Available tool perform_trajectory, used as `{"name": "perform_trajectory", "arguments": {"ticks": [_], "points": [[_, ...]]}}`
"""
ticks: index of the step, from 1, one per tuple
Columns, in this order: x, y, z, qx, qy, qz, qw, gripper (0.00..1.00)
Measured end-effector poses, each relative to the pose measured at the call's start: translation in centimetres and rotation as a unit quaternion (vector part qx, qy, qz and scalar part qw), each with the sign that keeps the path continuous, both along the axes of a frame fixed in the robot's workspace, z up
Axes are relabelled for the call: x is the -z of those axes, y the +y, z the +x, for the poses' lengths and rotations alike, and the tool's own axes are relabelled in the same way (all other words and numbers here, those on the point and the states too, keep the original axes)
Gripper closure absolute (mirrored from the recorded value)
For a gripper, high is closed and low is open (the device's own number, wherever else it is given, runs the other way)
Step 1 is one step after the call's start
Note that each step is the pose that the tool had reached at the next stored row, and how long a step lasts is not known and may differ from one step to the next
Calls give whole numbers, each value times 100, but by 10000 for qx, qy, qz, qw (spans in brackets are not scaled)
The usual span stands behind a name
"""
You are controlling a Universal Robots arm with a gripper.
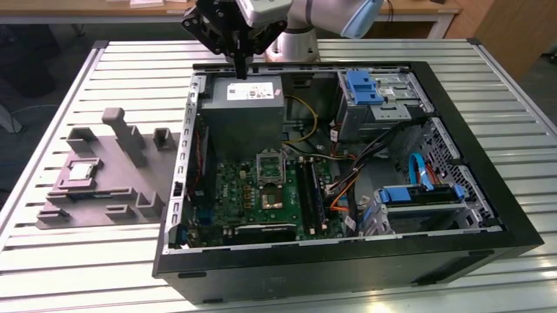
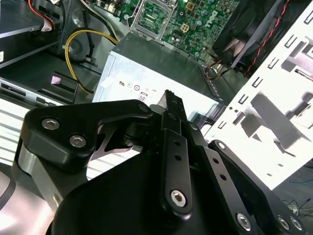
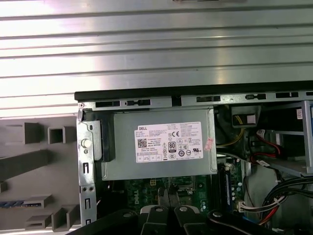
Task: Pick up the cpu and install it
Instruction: 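Reach for the cpu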
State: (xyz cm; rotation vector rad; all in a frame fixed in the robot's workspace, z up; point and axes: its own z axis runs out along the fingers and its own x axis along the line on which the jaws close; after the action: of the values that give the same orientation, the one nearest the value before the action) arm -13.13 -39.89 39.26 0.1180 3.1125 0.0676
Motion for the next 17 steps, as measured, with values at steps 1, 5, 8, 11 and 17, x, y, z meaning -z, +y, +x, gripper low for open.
{"name": "perform_trajectory", "arguments": {"ticks": [1,5,8,11,17], "points": [[0,0,-1,0,0,0,10000,89],[13,0,-26,0,0,0,10000,89],[17,0,-36,1,-1,1,10000,89],[18,0,-44,0,1,0,10000,89],[26,0,-52,0,0,0,10000,89]]}}
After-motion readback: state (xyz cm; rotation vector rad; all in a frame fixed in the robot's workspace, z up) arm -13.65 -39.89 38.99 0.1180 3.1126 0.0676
